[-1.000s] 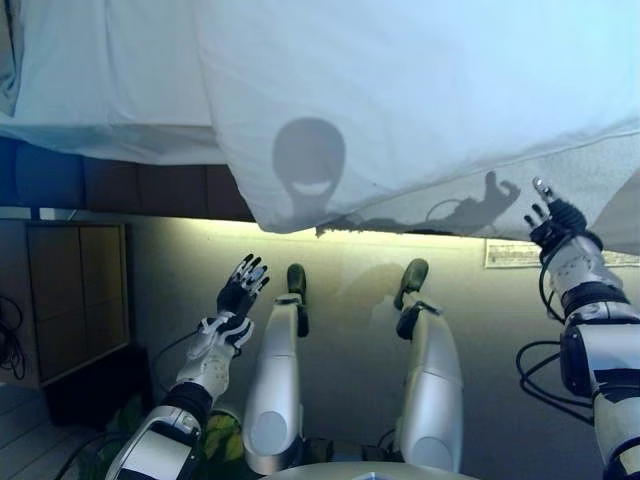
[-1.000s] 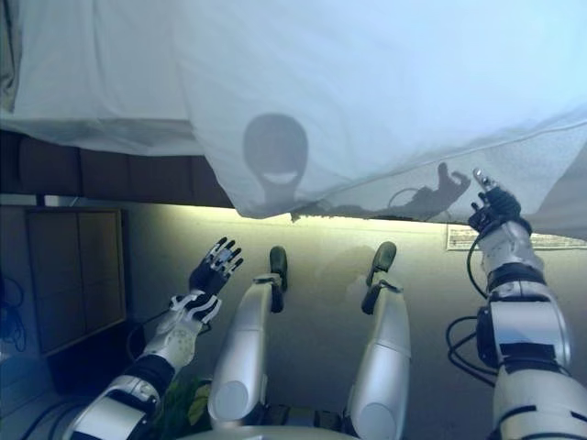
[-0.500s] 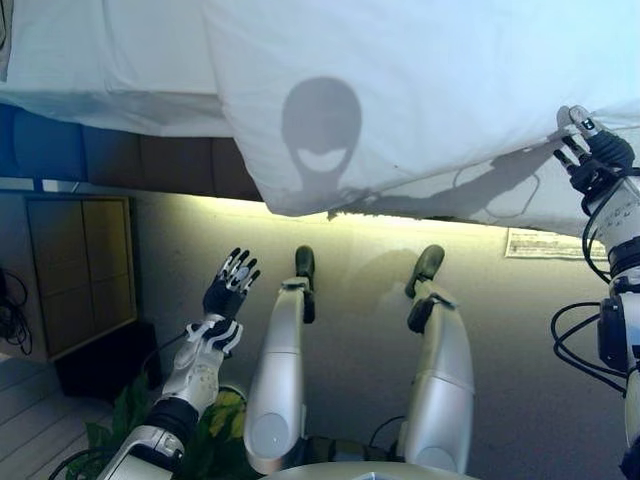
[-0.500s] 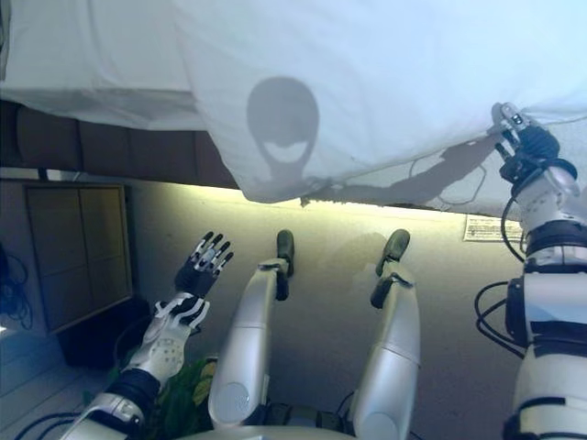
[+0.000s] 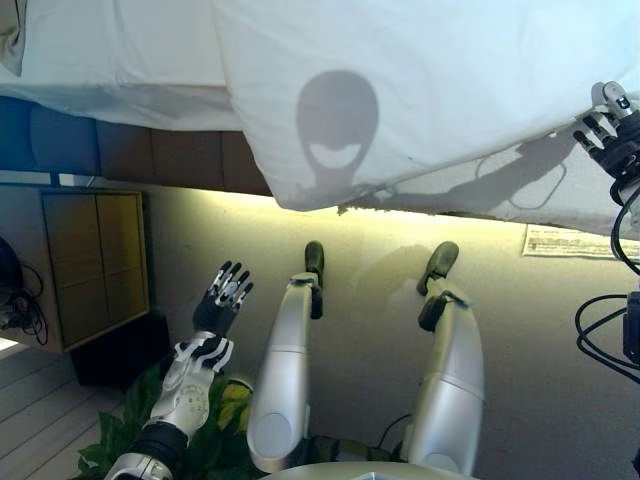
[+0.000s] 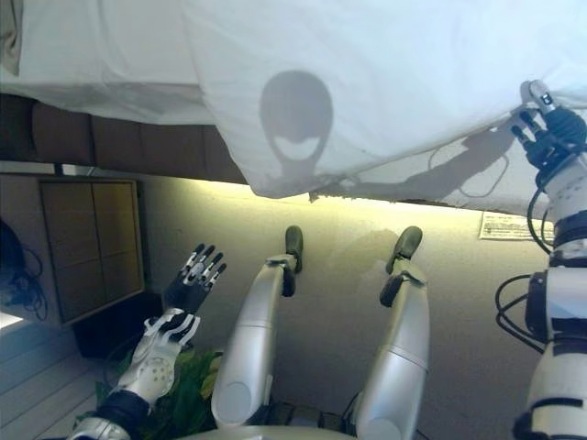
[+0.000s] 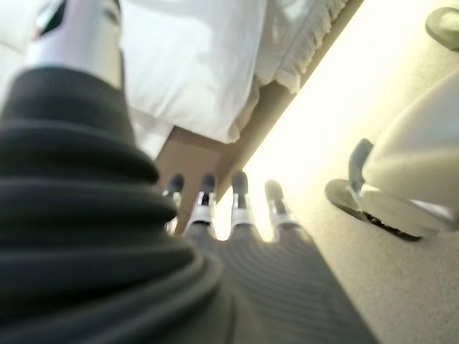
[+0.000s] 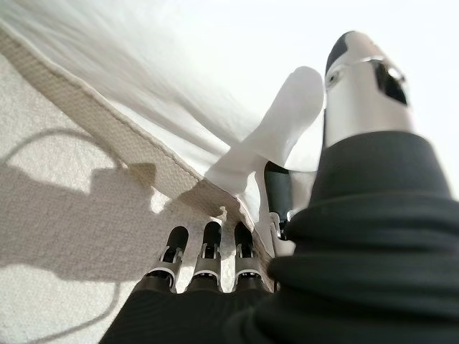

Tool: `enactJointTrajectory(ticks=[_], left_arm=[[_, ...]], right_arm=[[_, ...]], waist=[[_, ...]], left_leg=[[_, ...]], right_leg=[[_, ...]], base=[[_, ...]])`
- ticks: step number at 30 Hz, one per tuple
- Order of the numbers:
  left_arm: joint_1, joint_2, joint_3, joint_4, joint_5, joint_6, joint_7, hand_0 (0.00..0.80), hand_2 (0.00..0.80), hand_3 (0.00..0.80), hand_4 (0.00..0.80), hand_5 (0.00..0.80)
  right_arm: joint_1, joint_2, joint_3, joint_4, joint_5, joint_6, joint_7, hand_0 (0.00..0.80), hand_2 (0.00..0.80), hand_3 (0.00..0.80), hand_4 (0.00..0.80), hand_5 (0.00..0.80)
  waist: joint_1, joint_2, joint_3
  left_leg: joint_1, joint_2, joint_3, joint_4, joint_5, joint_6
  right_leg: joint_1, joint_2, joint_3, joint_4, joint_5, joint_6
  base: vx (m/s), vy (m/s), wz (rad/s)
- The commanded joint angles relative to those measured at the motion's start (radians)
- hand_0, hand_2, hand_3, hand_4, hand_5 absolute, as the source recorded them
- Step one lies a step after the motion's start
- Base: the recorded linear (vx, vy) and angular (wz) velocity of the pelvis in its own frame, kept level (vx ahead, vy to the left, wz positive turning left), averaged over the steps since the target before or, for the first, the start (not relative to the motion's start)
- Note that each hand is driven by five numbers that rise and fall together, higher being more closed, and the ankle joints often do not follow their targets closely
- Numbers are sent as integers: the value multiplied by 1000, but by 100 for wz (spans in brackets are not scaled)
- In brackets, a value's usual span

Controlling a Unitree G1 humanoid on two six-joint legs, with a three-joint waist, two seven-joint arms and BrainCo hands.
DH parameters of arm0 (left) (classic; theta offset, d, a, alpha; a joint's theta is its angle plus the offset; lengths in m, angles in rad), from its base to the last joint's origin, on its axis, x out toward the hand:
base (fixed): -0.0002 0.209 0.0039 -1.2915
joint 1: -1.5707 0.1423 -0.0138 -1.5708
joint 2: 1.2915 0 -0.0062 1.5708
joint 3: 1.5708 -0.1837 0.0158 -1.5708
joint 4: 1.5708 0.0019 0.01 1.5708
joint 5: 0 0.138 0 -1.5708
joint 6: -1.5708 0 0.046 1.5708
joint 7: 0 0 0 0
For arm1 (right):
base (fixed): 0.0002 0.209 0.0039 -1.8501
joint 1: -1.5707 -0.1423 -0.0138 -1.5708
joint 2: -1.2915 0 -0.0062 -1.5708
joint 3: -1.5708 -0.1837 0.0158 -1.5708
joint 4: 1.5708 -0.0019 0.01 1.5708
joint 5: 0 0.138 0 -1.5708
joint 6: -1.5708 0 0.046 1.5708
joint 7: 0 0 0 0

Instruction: Make the bed neatly

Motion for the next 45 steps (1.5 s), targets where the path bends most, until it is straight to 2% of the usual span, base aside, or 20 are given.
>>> enactJointTrajectory(ticks=[1, 9, 11, 12, 13, 14, 15, 21, 25, 32, 34, 38, 42, 45], left_arm=[[77, 48, 25, -56, -6, -4, -38, 0, 0, 0, 0, 0], [84, 43, 17, -45, -16, 2, -46, 0, 0, 0, 0, 0], [87, 45, 19, -42, -17, 2, -47, 0, 0, 0, 0, 0], [90, 44, 19, -39, -17, 0, -47, 0, 0, 0, 0, 0], [92, 42, 22, -37, -16, 1, -48, 0, 0, 0, 0, 0], [91, 39, 26, -32, -18, 1, -52, 0, 0, 0, 0, 0], [92, 38, 30, -30, -17, 2, -55, 0, 0, 0, 0, 0], [87, 37, 43, 10, -4, 9, -70, 0, 0, 0, 0, 0], [65, 33, 61, 33, -1, 24, -68, 0, 0, 0, 0, 0], [9, 43, 75, 39, 37, 8, -20, 0, 0, 0, 0, 0], [-24, 41, 78, 63, 56, 3, 14, 0, 0, 0, 0, 0], [-76, 23, 76, 126, 99, -3, 76, 0, 0, 0, 0, 0], [-138, -2, 73, 180, 154, -10, 141, 0, 0, 0, 0, 0], [-186, -12, 45, 195, 212, 21, 159, 0, 0, 0, 0, 0]], right_arm=[[-127, -66, 59, -143, 7, -112, 66, 800, 800, 800, 800, 800], [-134, -90, 44, -96, -14, -105, 28, 800, 800, 800, 800, 800], [-131, -97, 39, -87, -49, -95, 15, 800, 800, 800, 800, 800], [-126, -98, 41, -86, -55, -92, 9, 800, 800, 800, 800, 800], [-127, -99, 44, -85, -53, -86, -1, 800, 800, 800, 800, 800], [-130, -100, 44, -73, -61, -83, -4, 800, 800, 800, 800, 800], [-130, -100, 45, -70, -69, -80, -4, 800, 800, 800, 800, 800], [-95, -92, 33, -47, -84, -43, 59, 800, 800, 800, 800, 800], [-52, -68, 25, -49, -75, -17, 130, 800, 800, 800, 800, 800], [8, 11, 27, -65, -95, 20, 173, 800, 800, 800, 800, 800], [24, 61, 33, -73, -91, 35, 166, 800, 800, 800, 800, 800], [56, 137, 49, -81, -105, 63, 169, 800, 800, 800, 800, 800], [116, 208, 64, -92, -110, 56, 183, 800, 800, 800, 800, 800], [176, 259, 61, -123, -124, 81, 161, 800, 800, 800, 800, 800]], waist=[[18, 45, -2], [18, 52, -2], [19, 49, -2], [19, 47, -2], [18, 45, -2], [20, 44, -2], [20, 43, -2], [27, 20, -2], [28, -8, -2], [29, -34, -45], [27, -42, -65], [14, -49, -90], [-5, -54, -124], [-20, -66, -161]], left_leg=[[27, 32, -79, -162, 149, -2], [82, 33, -65, -204, 158, -5], [80, 33, -62, -220, 187, -1], [103, 34, -63, -219, 162, -7], [110, 35, -61, -223, 161, -7], [105, 35, -59, -235, 188, -4], [113, 36, -57, -240, 189, -5], [198, 46, -53, -280, 192, -8], [300, 57, -40, -335, 206, -14], [437, 64, -18, -440, 227, -17], [484, 61, -11, -478, 232, -15], [549, 56, 1, -545, 248, -14], [616, 58, 15, -620, 272, -15], [680, 63, 31, -677, 286, -20]], right_leg=[[43, -23, 20, 108, -98, 41], [90, -31, 10, 75, -89, 47], [92, -31, -4, 53, -59, 37], [112, -30, 1, 58, -84, 47], [120, -30, 0, 53, -83, 48], [119, -30, -10, 36, -57, 38], [128, -30, -13, 30, -56, 38], [219, -35, -35, -9, -54, 44], [330, -38, -55, -83, -32, 60], [465, -35, -74, -199, 4, 86], [513, -37, -79, -245, 20, 95], [587, -35, -82, -322, 45, 106], [665, -29, -87, -399, 72, 114], [747, -20, -101, -473, 91, 119]], base=[[0, 0, 0], [-8, 39, 0], [-62, 32, 4], [-13, 24, 5], [-20, 33, 3], [-103, 46, 1], [-106, 50, 0], [0, 0, 0], [12, 18, 3], [35, 24, -2], [14, -4, -2], [1, 23, -1], [15, 52, -3], [48, 34, -7]])
